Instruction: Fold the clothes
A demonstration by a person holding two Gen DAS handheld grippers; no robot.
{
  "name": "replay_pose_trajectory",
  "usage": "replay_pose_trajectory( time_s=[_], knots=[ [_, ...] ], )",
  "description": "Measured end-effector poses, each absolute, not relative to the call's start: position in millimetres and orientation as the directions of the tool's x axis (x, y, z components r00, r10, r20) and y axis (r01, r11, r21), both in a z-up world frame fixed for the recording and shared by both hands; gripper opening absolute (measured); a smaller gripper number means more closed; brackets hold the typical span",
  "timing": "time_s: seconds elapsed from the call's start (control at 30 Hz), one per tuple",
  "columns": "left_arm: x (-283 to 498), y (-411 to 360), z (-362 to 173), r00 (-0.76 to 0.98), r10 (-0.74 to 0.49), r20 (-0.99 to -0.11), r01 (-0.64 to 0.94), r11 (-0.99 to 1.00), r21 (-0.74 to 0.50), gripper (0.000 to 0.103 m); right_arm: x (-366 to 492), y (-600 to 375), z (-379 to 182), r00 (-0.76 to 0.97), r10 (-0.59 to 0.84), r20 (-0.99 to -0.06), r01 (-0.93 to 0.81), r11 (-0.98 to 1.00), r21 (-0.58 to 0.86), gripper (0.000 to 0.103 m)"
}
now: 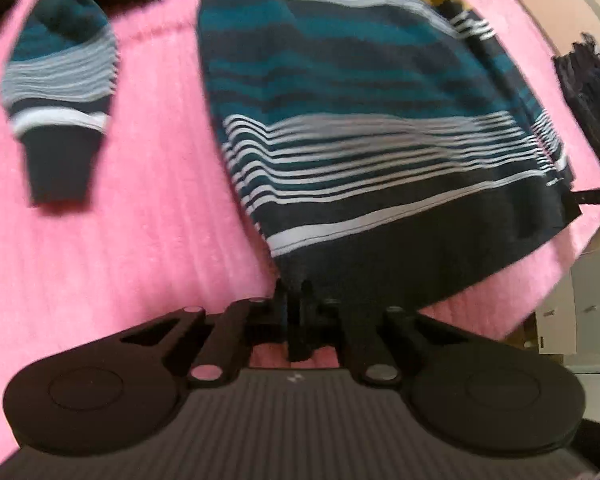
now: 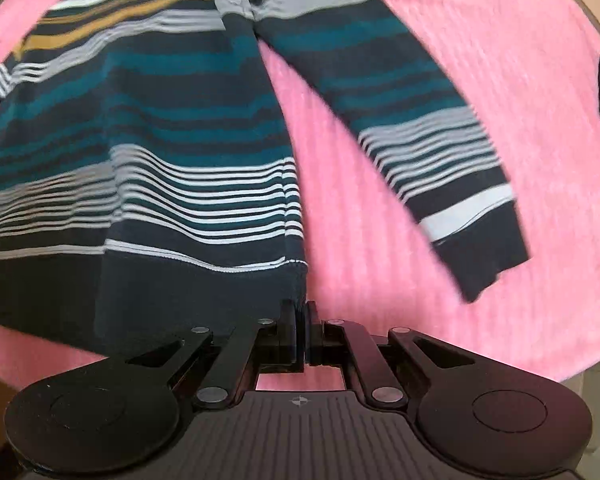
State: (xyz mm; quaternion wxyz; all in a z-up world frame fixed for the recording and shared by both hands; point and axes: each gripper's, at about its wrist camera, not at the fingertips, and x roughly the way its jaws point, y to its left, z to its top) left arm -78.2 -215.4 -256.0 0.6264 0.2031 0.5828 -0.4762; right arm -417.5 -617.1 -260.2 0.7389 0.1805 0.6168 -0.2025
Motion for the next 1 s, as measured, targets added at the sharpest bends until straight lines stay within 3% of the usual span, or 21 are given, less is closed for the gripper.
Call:
replay_pose_trajectory(
  time_s=[0.17,0.4,0.57,0.7,0.9,0.97,1.0],
  knots=[
    [-84,-172,-209,-0.146,-0.335,-0.931,0.819,0.487,-0.304,0.002,-449,-600,-239,0.126,-0.050,-0.991,0.525,0.851,0.024,0.001],
    [-117,-168,-253,-0.198,-0.208,-0.958,0.849,0.453,-0.274,0.003,-479,-594,-287,0.045,0.016,-0.999,0.594,0.803,0.040,0.001],
    [-100,-170,-243,-0.147,-0.156,-0.977,0.863,0.462,-0.203,0.007,-475,-606,-289,0.032,-0.019,-0.999,0.598,0.802,0.003,0.002],
    [-76,-167,-217,-0.064,-0.159,-0.985,0.873,0.469,-0.133,0.008,-481,-623,-278,0.053,-0.071,-0.996,0.654,0.757,-0.019,0.002],
    [-57,-207,-183,0.000,-0.259,-0.966,0.921,0.377,-0.101,0.017,-491,-639,-243,0.125,-0.172,-0.977,0.744,0.668,-0.022,0.003],
    [-61,-226,-176,-0.009,-0.291,-0.957,0.940,0.323,-0.107,0.019,-494,-644,-232,0.151,-0.207,-0.967,0.759,0.650,-0.020,0.024],
    [-64,-235,-174,-0.011,-0.306,-0.952,0.949,0.295,-0.106,0.020,-495,-650,-226,0.168,-0.232,-0.958,0.771,0.637,-0.019,0.071]
  ],
)
